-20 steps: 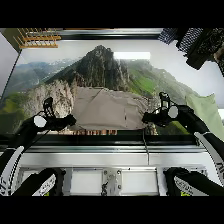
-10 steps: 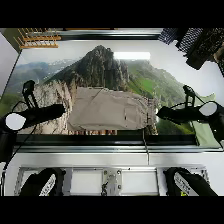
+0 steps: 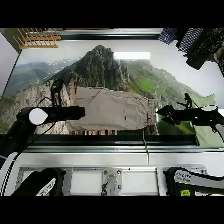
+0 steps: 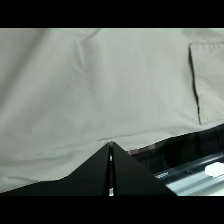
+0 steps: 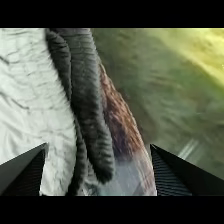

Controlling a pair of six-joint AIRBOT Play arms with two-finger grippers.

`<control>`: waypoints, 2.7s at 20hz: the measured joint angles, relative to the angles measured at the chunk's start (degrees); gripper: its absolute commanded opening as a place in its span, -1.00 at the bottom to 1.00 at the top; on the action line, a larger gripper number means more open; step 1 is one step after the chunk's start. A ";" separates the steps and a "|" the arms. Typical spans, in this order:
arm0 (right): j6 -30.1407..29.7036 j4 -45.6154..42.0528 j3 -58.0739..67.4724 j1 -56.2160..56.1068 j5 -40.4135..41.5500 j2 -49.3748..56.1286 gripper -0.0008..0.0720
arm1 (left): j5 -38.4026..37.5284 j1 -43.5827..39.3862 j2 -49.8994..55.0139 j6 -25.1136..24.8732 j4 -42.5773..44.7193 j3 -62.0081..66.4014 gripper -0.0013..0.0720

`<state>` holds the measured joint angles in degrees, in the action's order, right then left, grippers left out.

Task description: Fold the clothes and pants, and hang the long-sleeved shirts on hangers.

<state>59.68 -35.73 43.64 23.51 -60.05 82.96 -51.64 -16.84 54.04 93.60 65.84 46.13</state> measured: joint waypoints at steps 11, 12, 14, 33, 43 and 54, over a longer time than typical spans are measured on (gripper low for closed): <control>-2.73 9.70 0.13 -12.04 5.64 6.38 -0.90 | 0.61 -7.56 12.24 0.35 0.09 8.15 -0.95; -2.71 9.60 0.20 -12.02 5.62 6.10 -0.90 | 0.61 -7.41 12.46 0.39 0.09 8.24 -0.95; -0.87 6.91 1.14 -11.21 4.55 4.87 -0.90 | 0.74 -6.99 12.72 0.42 0.11 8.37 -0.95; 32.02 -31.80 40.52 -21.88 -31.01 -6.49 -0.90 | 4.83 -24.02 52.26 0.20 -3.08 38.01 -0.95; 37.40 -35.80 44.74 -33.44 -32.24 -6.51 -0.90 | 2.64 -25.94 58.73 0.28 -5.05 45.29 -0.95; 39.78 -37.22 44.85 -39.80 -31.45 -6.47 -0.90 | -8.17 -15.93 58.86 0.37 -5.68 60.22 -0.95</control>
<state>99.46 -72.95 88.49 -16.29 -91.50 76.49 -59.81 -32.77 112.90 93.97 60.16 106.34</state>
